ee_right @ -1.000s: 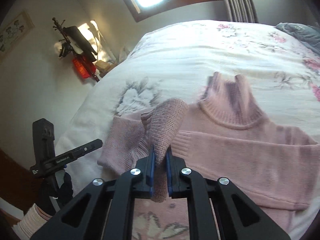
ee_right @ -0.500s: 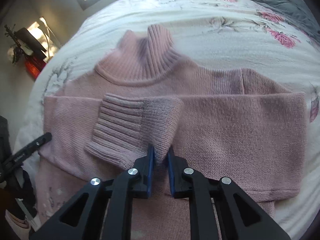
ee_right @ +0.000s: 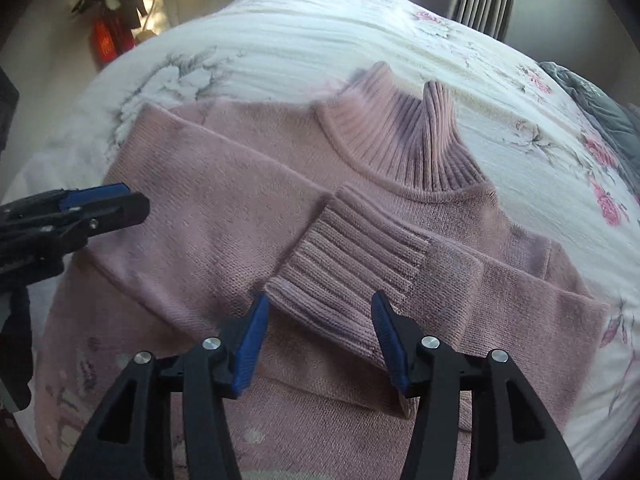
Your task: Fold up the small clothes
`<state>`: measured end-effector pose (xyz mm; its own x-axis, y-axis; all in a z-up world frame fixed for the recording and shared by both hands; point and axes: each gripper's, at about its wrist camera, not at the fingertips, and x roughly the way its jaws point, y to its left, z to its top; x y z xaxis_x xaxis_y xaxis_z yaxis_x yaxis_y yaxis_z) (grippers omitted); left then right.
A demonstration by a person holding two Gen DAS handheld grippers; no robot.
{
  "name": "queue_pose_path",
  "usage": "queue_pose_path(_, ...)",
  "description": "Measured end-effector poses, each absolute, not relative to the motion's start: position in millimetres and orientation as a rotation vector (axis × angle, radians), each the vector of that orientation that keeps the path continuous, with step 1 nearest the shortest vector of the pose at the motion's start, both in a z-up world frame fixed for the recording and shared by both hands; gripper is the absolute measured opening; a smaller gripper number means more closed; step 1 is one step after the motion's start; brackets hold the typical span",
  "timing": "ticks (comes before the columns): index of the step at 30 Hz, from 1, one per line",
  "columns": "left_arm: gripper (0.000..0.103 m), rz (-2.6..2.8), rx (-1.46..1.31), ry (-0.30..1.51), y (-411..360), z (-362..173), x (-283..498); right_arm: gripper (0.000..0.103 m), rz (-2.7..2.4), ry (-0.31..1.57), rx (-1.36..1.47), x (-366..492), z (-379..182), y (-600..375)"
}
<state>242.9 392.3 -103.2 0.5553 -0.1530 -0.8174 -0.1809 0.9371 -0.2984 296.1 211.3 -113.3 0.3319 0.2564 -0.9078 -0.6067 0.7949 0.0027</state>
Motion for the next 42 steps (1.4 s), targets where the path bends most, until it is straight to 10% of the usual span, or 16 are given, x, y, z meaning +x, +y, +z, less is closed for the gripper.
queue_pose_path(3, 0.047, 0.019, -0.421, 1.022, 397, -119, 248, 0.048, 0.576, 1.133, -0.377, 303, -131, 211)
queue_pose_path(6, 0.047, 0.014, -0.430, 1.016, 399, -123, 247, 0.016, 0.563, 1.115, -0.331, 305, -125, 197)
queue_pose_path(20, 0.048, 0.020, -0.416, 1.013, 398, -126, 249, 0.015, 0.422, 1.055, 0.096, 326, -82, 44)
queue_pose_path(29, 0.048, 0.021, -0.370, 1.026, 393, -118, 250, 0.031, 0.243, 1.158, 0.219, 324, -121, -35)
queue_pose_path(42, 0.055, -0.043, -0.307, 1.031, 361, -116, 271, 0.029, 0.338, 1.175, 0.130, 338, -132, 11)
